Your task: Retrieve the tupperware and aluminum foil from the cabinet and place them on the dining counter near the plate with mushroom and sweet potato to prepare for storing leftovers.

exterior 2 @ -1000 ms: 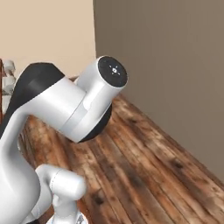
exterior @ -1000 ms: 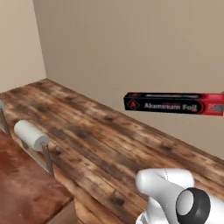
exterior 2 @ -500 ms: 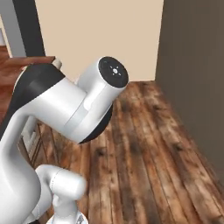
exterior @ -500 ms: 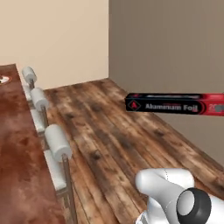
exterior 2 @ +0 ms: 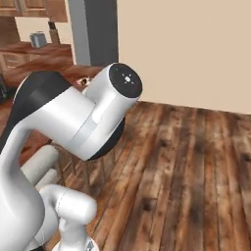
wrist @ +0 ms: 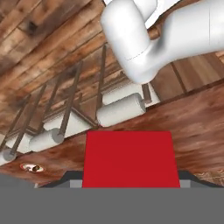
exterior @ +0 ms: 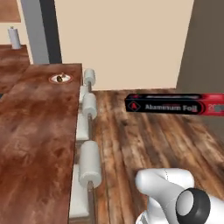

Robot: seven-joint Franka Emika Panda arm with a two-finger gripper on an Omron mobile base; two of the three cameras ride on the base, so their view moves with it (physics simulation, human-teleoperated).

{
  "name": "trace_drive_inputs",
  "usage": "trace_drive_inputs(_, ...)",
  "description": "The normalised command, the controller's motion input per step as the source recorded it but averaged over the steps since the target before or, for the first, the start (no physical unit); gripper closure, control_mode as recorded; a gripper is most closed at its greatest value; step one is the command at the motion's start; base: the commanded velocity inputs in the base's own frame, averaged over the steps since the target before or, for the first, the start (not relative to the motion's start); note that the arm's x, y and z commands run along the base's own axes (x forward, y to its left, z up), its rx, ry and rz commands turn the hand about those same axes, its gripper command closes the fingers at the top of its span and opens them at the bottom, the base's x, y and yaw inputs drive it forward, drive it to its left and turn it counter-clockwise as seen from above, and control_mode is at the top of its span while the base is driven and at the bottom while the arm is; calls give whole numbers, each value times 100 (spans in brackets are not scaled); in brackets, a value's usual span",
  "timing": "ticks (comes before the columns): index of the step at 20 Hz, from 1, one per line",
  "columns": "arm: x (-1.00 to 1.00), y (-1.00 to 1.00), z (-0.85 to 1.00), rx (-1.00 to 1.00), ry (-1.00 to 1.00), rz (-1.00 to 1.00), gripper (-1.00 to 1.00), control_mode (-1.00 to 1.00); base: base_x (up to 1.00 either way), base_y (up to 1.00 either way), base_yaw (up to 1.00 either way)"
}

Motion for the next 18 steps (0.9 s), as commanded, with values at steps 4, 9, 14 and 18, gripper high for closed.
trace_drive_inputs(4,0,0,0,0,0,0,100,100,100,-43,58)
trace_drive_inputs(9,0,0,0,0,0,0,100,100,100,-43,59)
trace_drive_inputs(14,0,0,0,0,0,0,100,100,100,-41,60)
trace_drive_inputs(18,0,0,0,0,0,0,100,100,100,-49,60)
